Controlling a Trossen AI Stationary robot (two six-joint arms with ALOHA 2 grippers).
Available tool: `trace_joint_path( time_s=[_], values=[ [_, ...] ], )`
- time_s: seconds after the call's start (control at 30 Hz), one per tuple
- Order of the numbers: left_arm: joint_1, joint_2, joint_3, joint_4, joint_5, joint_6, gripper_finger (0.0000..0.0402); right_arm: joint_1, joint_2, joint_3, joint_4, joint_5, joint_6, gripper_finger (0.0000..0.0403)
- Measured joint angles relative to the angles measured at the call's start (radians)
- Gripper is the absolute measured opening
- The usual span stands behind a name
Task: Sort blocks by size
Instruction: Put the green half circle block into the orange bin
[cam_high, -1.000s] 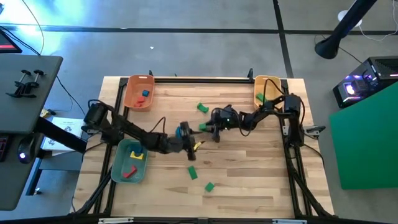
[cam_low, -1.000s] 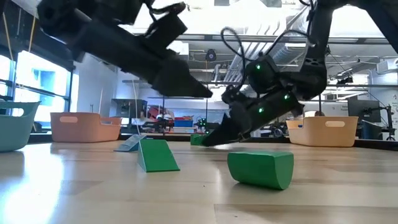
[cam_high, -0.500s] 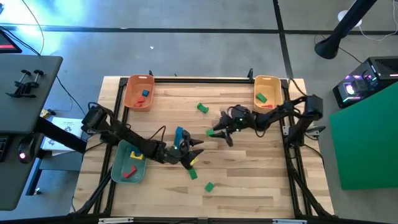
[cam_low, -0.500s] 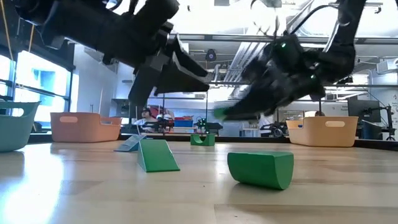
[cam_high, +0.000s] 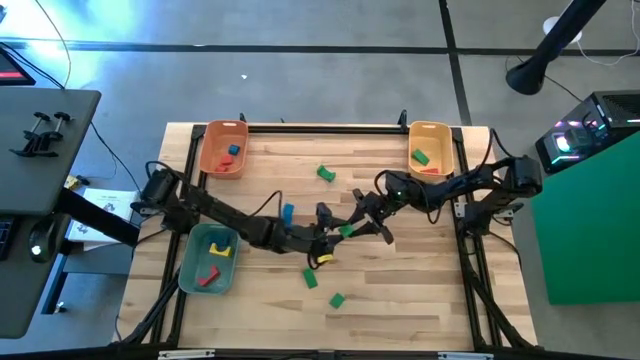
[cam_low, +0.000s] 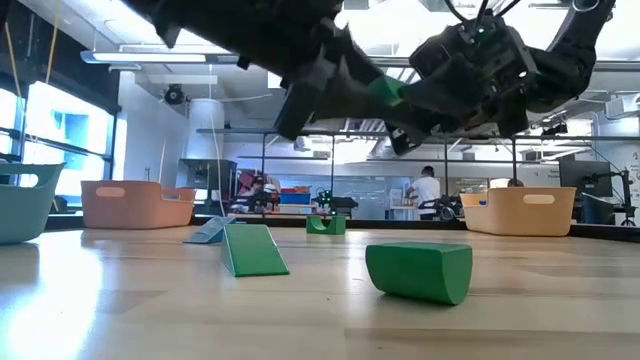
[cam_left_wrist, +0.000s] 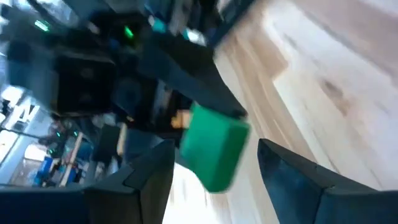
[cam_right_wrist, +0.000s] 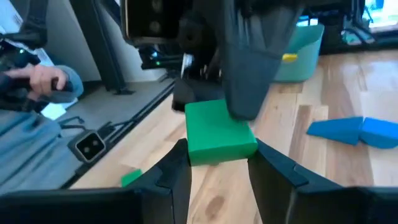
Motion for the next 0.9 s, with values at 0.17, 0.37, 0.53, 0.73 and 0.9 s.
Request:
trace_joint_path(
  time_s=[0.17, 0.37, 0.53, 0.73, 0.9],
  values=[
    [0.000, 0.028, 0.048, -0.063, -0.023, -0.001, 0.0226, 0.013, -0.002, 0.001, 0.001, 0.023, -0.006, 0.0125],
    [0.000, 0.062, 0.069, -0.043, -0.046, 0.021, 0.0192, 0.007, -0.002, 0.003, -0.002, 0.037, 0.008, 0.0125],
    [-0.016, 0.072, 0.069, 0.002, -0.066, 0.015, 0.0138, 0.021, -0.001, 0.003, -0.010, 0.058, 0.019, 0.0125],
    [-0.036, 0.072, 0.069, 0.011, -0.084, 0.002, 0.0079, 0.034, 0.000, 0.004, -0.002, 0.051, 0.046, 0.0141],
    [-0.050, 0.069, 0.065, 0.020, -0.096, -0.146, 0.0065, 0.032, -0.002, 0.006, -0.097, 0.061, 0.080, 0.0220]
  ],
)
